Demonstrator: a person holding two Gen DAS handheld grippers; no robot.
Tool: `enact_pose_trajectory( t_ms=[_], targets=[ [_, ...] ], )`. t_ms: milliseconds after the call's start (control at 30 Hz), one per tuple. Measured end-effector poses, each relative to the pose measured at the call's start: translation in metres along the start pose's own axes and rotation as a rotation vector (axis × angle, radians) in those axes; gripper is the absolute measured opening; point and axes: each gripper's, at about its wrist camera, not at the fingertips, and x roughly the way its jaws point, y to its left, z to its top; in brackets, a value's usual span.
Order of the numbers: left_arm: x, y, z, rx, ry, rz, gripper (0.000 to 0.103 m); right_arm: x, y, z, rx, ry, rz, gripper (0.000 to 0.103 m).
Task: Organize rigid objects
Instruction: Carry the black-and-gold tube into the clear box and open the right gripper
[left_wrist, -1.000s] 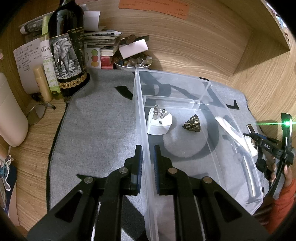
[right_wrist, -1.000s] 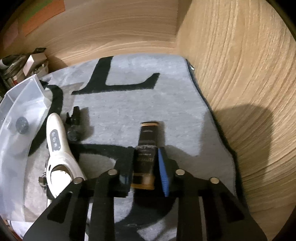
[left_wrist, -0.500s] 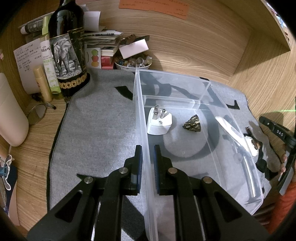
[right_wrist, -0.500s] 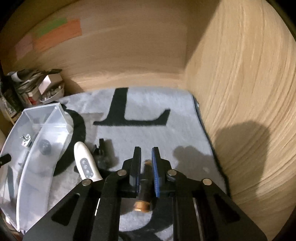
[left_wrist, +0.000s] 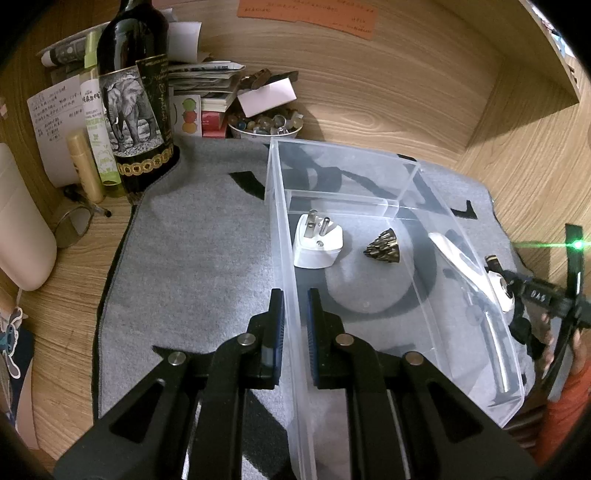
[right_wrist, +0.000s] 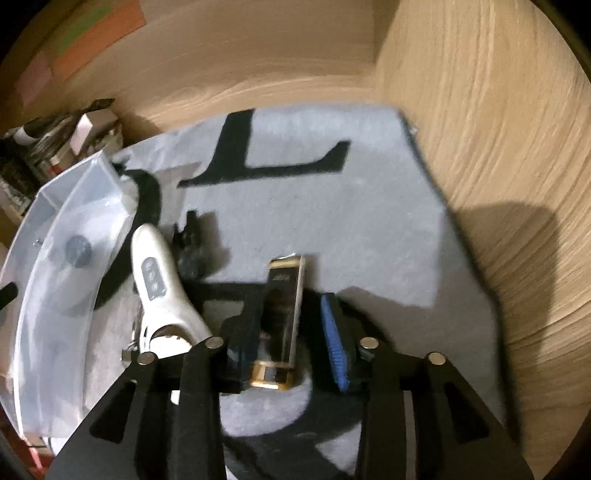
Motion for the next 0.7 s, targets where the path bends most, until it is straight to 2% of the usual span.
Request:
enact_pose_trajectory(
  t_ms=[100, 133, 167, 300, 500, 700],
  targets=[
    [0.0, 0.0, 0.0, 0.003, 0.0, 0.002, 0.011, 0.002, 0.007, -0.006, -0.04, -0.022, -0.041, 0.031],
    [0.0, 0.0, 0.0, 0.004, 0.0, 0.003, 0.011, 0.001, 0.007, -0.006, -0.041, -0.026, -0.047, 0.029],
    [0.0, 0.0, 0.0, 0.004, 0.0, 0.002, 0.011, 0.001, 0.008, -0.006, -0.042, -0.03, -0.053, 0.022],
    [0.0, -0.001, 0.0, 0.003, -0.001, 0.003, 0.011, -0.005, 0.01, -0.002, -0.053, -0.06, -0.079, 0.022],
    [-0.001, -0.001, -0.001, 0.011, -0.004, 0.005, 0.011, -0.038, 0.024, 0.016, -0.079, -0.166, -0.051, 0.022],
    [-0.002, 0.0, -0.002, 0.008, -0.005, -0.004, 0.011, -0.066, 0.06, 0.028, -0.166, -0.248, 0.011, 0.022]
  ],
)
